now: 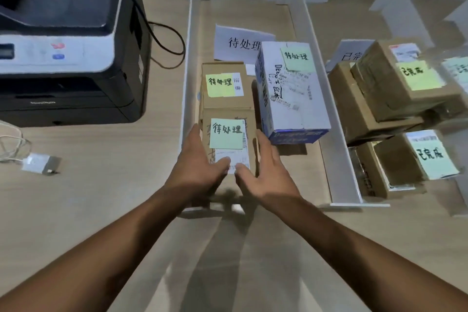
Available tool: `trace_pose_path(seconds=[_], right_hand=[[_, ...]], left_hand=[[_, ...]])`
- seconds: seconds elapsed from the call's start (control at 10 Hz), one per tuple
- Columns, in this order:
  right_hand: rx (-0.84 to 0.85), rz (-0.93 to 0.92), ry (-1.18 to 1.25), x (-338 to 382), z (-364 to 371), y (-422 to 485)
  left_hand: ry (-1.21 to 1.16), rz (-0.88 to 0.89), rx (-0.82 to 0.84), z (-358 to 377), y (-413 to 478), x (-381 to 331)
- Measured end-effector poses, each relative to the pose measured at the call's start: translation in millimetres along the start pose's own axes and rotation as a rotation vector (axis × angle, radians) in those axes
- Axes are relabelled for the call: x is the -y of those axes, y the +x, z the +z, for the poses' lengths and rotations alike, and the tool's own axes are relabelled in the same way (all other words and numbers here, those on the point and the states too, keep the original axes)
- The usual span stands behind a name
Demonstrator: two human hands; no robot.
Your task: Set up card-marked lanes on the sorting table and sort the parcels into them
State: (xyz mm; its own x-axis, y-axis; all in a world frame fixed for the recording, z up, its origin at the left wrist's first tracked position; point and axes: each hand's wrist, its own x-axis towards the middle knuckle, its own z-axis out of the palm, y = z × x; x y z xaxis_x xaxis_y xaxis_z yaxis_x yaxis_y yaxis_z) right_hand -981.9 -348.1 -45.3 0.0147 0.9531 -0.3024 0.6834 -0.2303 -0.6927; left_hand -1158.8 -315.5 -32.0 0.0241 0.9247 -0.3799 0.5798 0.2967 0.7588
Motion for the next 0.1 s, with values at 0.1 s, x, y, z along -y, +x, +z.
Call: trace_pose_path(seconds=[0.1], right_hand=[[-0.067, -0.116, -0.097, 35.0, -49.1, -8.4]], left_hand=[[0.16, 0.179, -0.06, -35.4, -11.3, -40.1]])
